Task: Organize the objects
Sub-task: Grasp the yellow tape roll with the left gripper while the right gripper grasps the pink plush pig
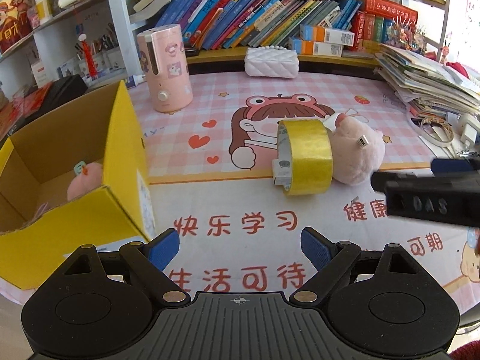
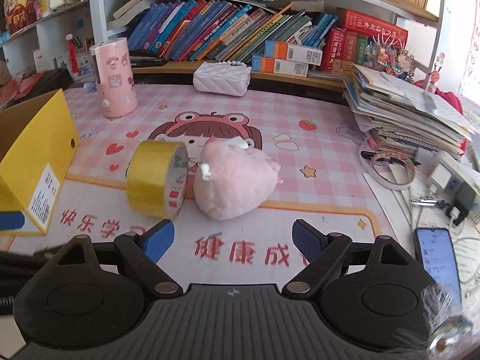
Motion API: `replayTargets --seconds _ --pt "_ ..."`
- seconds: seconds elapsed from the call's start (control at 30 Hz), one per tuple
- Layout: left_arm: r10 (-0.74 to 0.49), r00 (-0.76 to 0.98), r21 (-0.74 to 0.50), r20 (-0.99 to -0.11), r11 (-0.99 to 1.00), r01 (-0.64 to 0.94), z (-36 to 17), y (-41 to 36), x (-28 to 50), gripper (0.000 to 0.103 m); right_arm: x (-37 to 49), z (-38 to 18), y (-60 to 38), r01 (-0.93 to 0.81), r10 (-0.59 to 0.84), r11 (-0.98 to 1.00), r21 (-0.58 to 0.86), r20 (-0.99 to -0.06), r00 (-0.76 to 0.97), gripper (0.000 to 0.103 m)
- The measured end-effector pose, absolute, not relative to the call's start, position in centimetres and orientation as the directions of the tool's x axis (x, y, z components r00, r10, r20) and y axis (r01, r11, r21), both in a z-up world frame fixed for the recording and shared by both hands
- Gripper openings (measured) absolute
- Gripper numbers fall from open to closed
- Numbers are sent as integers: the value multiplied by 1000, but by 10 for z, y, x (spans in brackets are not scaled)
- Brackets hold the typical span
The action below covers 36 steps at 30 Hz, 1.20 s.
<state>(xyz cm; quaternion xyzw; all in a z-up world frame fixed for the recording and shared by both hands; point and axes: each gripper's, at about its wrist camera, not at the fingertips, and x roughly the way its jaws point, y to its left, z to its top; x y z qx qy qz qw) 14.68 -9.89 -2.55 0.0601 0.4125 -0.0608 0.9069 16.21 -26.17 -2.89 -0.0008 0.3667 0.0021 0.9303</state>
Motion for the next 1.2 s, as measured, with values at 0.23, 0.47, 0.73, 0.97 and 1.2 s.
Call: replayTargets --seconds 0.23,0.47,0.73,0.97,1.2 --pt "-61 641 65 -765 983 172 -27 -109 157 90 207 -40 -269 -42 19 999 -16 -681 732 85" --pt "-85 645 68 -759 976 208 -28 -121 164 90 242 -55 -258 -137 36 986 -99 -668 743 72" --pt "-109 661 67 -743 970 236 -27 -139 183 89 233 -42 -276 -165 91 985 -53 -652 753 37" --pt "-125 665 53 -736 969 242 -32 -161 207 85 205 -26 -306 -76 64 997 10 -663 746 20" --pt "-99 659 83 -746 967 239 -43 -176 229 55 186 -29 -322 -35 33 999 11 -690 723 19"
